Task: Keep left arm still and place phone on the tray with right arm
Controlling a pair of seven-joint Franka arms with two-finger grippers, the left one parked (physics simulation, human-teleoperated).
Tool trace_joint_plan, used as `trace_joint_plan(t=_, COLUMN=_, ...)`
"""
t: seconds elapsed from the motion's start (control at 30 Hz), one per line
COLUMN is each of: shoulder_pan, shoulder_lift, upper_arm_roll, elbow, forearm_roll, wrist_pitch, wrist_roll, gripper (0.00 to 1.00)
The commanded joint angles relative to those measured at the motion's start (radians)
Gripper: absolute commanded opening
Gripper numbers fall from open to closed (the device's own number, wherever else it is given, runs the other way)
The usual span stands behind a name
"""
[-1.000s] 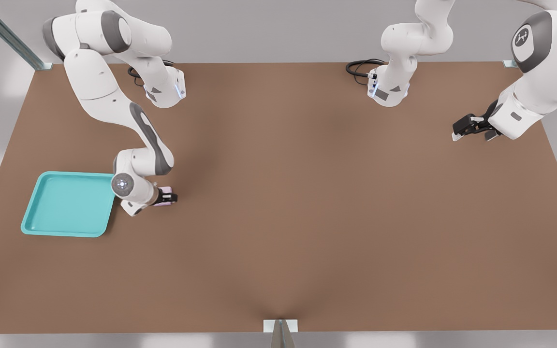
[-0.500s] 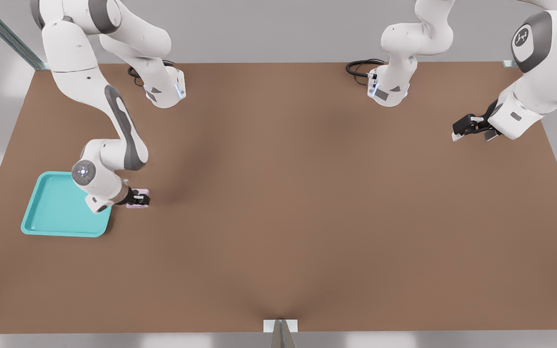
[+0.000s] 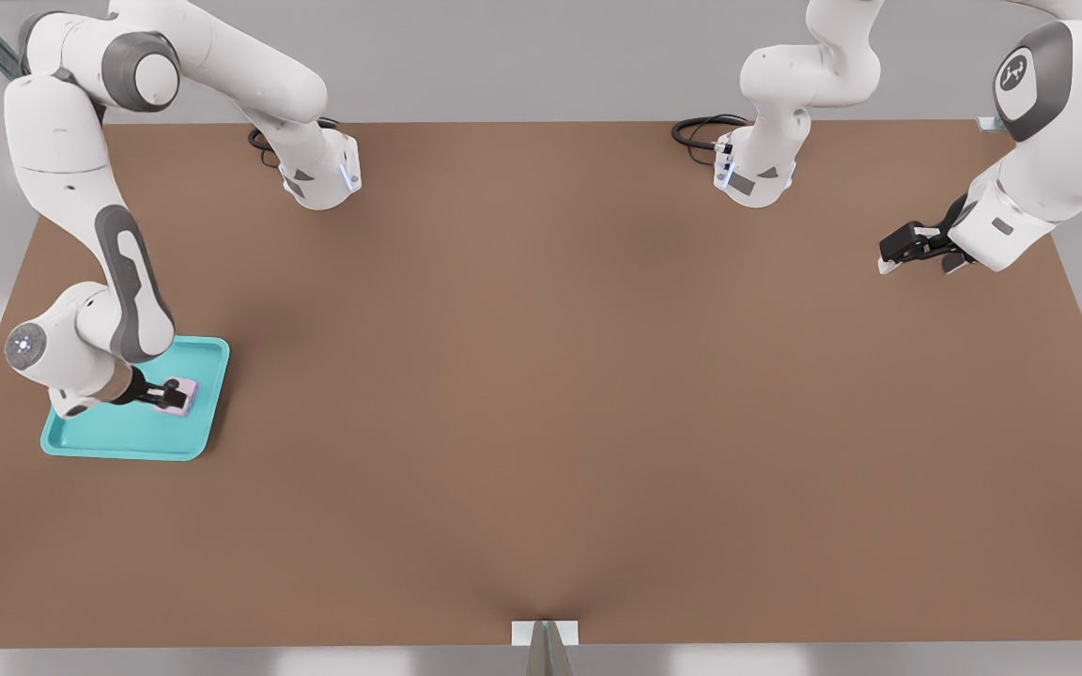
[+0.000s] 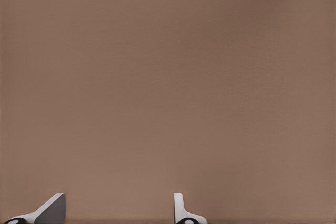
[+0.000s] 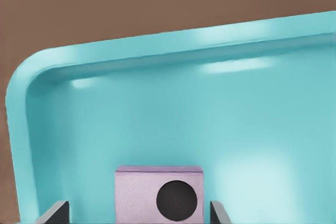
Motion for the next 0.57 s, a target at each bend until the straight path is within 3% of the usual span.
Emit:
trace_joint_plan(t=0.0, shoulder_pan=-0.010, shoulder_lift=-0.093, upper_arm_roll=0.036, elbow=0.005, forearm_roll=0.001, wrist_pitch=-0.062, wrist_roll=-0.247, gripper=1.00)
trace_joint_plan(t=0.03, shoulder_pan=-0.007, shoulder_lift=-0.170, upper_arm_roll=0.080, elbow=0.092, forearm_roll=0.001, wrist_pitch=-0.203, wrist_roll=-0.243, gripper=1.00)
trace_joint_plan(t=0.07, shoulder_pan=0.018, shoulder_lift=-0.163, upper_arm_roll=0.137, elbow=0.394, forearm_roll=0.000, wrist_pitch=-0.551, wrist_roll=-0.192, gripper=1.00)
trace_joint_plan(t=0.1, shoulder_pan=0.047, shoulder_lift=-0.172, upper_arm_roll=0.189, elbow=0.509, forearm_roll=-0.006, wrist_pitch=-0.691, wrist_roll=-0.096, gripper=1.00)
trace_joint_plan(t=0.17, shoulder_pan=0.050, shoulder_lift=-0.281, upper_arm_roll=0.277, elbow=0.531, forearm_roll=-0.034, wrist_pitch=-0.753, wrist_roll=0.029, gripper=1.00)
trace_joint_plan(t=0.2, shoulder_pan=0.174, shoulder_lift=-0.348, upper_arm_roll=0.182, elbow=0.500, forearm_roll=-0.036, wrist_pitch=-0.771, wrist_roll=0.053, gripper=1.00)
trace_joint_plan(t=0.23, shoulder_pan=0.346, shoulder_lift=-0.405, upper_arm_roll=0.021, elbow=0.497, forearm_roll=-0.031, wrist_pitch=-0.837, wrist_roll=0.099, gripper=1.00)
trace_joint_plan(t=0.27, shoulder_pan=0.463, shoulder_lift=-0.413, upper_arm_roll=-0.082, elbow=0.520, forearm_roll=-0.032, wrist_pitch=-0.903, wrist_roll=0.185, gripper=1.00)
trace_joint_plan(t=0.33, shoulder_pan=0.490, shoulder_lift=-0.390, upper_arm_roll=-0.095, elbow=0.609, forearm_roll=-0.029, wrist_pitch=-0.957, wrist_roll=0.185, gripper=1.00)
trace_joint_plan(t=0.4, shoulder_pan=0.550, shoulder_lift=-0.391, upper_arm_roll=-0.197, elbow=0.594, forearm_roll=0.023, wrist_pitch=-0.960, wrist_roll=0.178, gripper=1.00)
trace_joint_plan(t=0.53, shoulder_pan=0.552, shoulder_lift=-0.397, upper_arm_roll=-0.193, elbow=0.580, forearm_roll=0.020, wrist_pitch=-0.963, wrist_roll=0.179, gripper=1.00)
